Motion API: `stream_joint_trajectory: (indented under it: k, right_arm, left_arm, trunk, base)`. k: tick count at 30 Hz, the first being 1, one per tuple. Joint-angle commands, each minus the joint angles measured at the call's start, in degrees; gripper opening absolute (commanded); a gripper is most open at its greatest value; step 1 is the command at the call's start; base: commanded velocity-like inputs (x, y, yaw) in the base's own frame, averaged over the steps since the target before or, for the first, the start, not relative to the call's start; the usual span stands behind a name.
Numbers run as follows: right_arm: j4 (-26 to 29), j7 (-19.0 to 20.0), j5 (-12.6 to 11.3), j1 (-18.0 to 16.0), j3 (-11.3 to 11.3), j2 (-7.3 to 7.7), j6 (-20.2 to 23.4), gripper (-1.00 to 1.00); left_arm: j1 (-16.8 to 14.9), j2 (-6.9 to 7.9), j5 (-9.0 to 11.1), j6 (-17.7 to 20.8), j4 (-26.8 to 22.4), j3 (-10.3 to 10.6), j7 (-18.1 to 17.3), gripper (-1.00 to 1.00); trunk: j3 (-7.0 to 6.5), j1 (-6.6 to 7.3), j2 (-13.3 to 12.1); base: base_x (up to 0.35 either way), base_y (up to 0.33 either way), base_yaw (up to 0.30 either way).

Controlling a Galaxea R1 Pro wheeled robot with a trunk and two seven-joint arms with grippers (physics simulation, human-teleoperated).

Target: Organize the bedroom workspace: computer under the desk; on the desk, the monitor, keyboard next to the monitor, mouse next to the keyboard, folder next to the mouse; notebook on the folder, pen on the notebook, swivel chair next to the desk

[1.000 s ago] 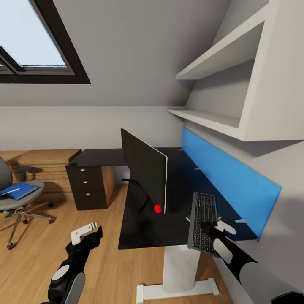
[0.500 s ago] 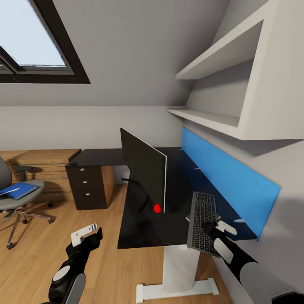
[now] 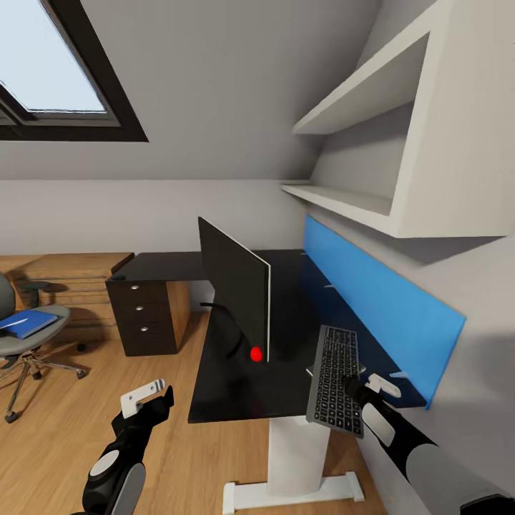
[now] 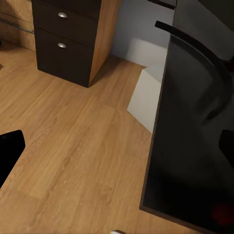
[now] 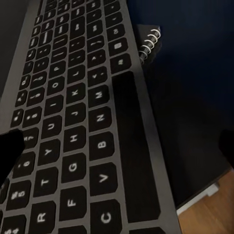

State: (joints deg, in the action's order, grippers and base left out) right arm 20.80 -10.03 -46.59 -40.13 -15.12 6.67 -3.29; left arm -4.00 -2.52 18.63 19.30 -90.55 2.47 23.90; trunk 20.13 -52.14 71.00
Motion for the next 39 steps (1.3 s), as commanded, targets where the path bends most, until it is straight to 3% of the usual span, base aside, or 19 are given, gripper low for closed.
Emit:
stream_joint_trajectory:
  k: [1, 6, 23, 35, 39]
  right_arm:
    - [0.08, -0.32, -0.61, -0.04, -0.5, 0.04, -0.22, 1.0]
    - [0.23, -0.39, -0.68, -0.04, -0.45, 0.01, -0.08, 1.0]
    - [0.21, -0.42, -0.7, -0.04, -0.5, -0.11, -0.14, 1.0]
    - [0.21, -0.42, -0.7, -0.04, -0.47, -0.17, -0.14, 1.0]
    - [0.21, -0.42, -0.7, -0.04, -0.49, -0.17, -0.14, 1.0]
  left_arm:
    - [-0.04, 0.0, 0.51, 0.15, -0.1, 0.07, 0.44, 1.0]
    - [-0.04, -0.02, 0.53, 0.13, -0.22, 0.1, 0.44, 1.0]
    - [-0.04, -0.03, 0.53, 0.12, -0.24, 0.17, 0.45, 1.0]
    - [-0.04, -0.03, 0.53, 0.12, -0.24, 0.17, 0.44, 1.0]
    - [-0.04, -0.03, 0.53, 0.12, -0.24, 0.17, 0.46, 1.0]
  trunk:
    - [0.07, 0.0, 0.05]
    - [0.07, 0.0, 0.05]
    - [3.12, -3.74, 6.86]
    - [3.12, -3.74, 6.86]
    - [3.84, -4.61, 8.47]
  base:
    - [0.001, -0.003, 0.0]
    - [0.0, -0.001, 0.0]
    - [0.0, 0.0, 0.0]
    - [0.0, 0.0, 0.0]
    - [0.0, 0.0, 0.0]
